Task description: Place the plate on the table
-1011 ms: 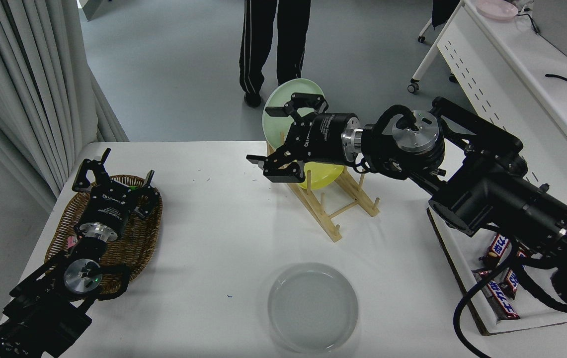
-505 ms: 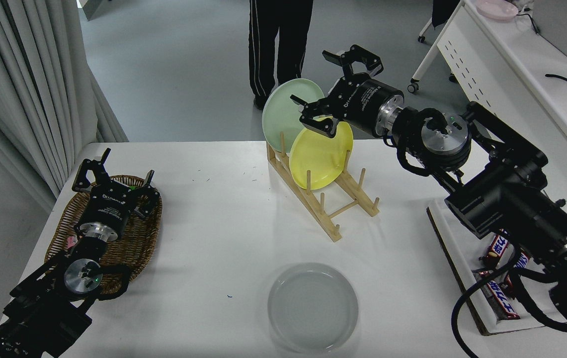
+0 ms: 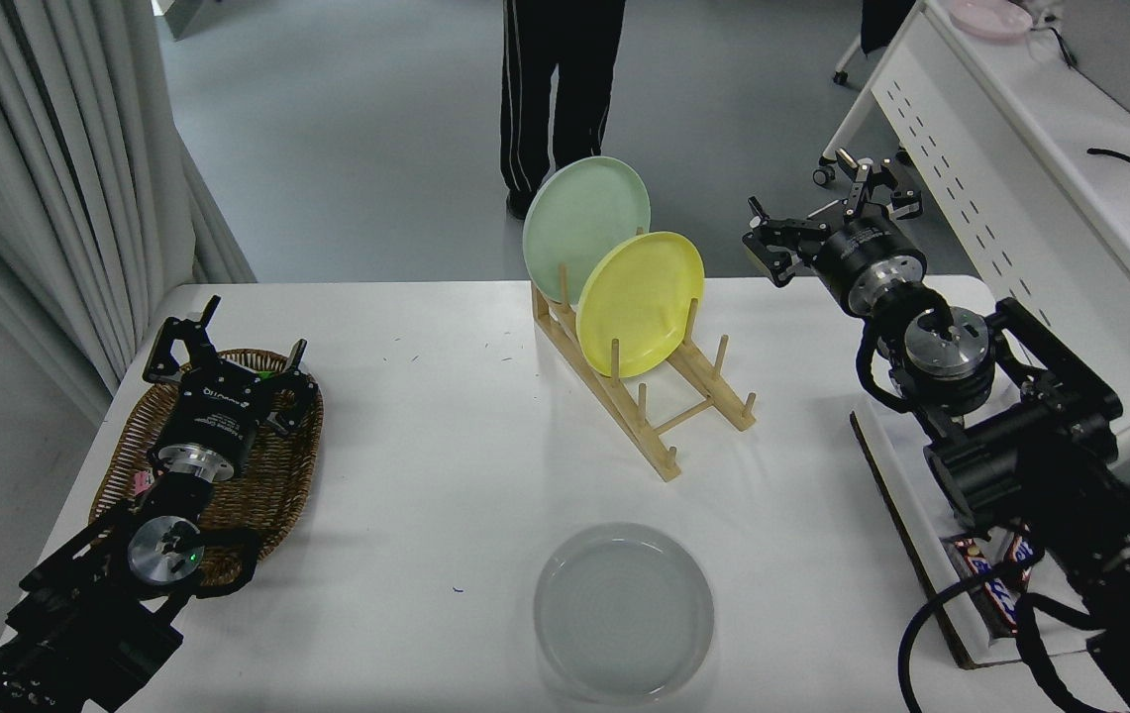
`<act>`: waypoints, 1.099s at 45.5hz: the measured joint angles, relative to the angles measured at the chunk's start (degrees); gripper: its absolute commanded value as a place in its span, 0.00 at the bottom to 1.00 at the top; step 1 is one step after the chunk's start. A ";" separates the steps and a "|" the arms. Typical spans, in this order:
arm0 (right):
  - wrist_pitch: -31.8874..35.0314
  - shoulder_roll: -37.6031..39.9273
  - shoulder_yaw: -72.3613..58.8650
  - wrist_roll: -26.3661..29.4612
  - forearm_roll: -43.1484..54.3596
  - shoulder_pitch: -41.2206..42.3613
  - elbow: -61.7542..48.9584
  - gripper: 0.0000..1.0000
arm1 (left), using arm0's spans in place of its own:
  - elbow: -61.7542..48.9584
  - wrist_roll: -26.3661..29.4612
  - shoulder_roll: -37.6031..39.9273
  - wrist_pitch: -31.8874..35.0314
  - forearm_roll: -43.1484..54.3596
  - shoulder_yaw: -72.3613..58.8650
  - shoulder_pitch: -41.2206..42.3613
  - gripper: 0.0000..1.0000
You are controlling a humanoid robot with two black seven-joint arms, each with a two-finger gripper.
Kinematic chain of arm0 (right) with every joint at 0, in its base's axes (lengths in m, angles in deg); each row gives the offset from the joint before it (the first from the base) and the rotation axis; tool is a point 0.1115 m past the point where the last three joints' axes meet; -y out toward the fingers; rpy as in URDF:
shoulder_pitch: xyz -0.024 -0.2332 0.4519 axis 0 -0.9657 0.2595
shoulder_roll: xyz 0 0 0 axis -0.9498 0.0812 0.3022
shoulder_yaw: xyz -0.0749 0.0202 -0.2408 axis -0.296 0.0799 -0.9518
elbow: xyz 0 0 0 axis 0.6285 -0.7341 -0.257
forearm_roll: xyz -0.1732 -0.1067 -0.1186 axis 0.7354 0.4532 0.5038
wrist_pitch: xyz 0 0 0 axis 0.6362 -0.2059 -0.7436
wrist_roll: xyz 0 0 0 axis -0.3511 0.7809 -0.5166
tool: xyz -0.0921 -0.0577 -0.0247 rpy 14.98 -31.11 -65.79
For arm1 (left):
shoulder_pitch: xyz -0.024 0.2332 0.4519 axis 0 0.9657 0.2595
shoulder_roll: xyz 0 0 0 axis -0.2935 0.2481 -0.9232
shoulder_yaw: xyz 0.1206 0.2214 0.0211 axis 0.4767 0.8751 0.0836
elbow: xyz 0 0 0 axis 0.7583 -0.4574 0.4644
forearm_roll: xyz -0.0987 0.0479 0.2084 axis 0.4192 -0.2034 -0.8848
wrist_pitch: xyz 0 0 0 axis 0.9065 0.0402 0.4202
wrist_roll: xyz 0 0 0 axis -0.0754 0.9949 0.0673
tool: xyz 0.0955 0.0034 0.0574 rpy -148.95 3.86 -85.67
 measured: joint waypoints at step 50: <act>8.36 -0.22 2.98 -4.11 16.24 -11.40 -4.42 0.99 | -0.01 0.00 0.00 0.00 -0.01 -0.01 0.00 1.00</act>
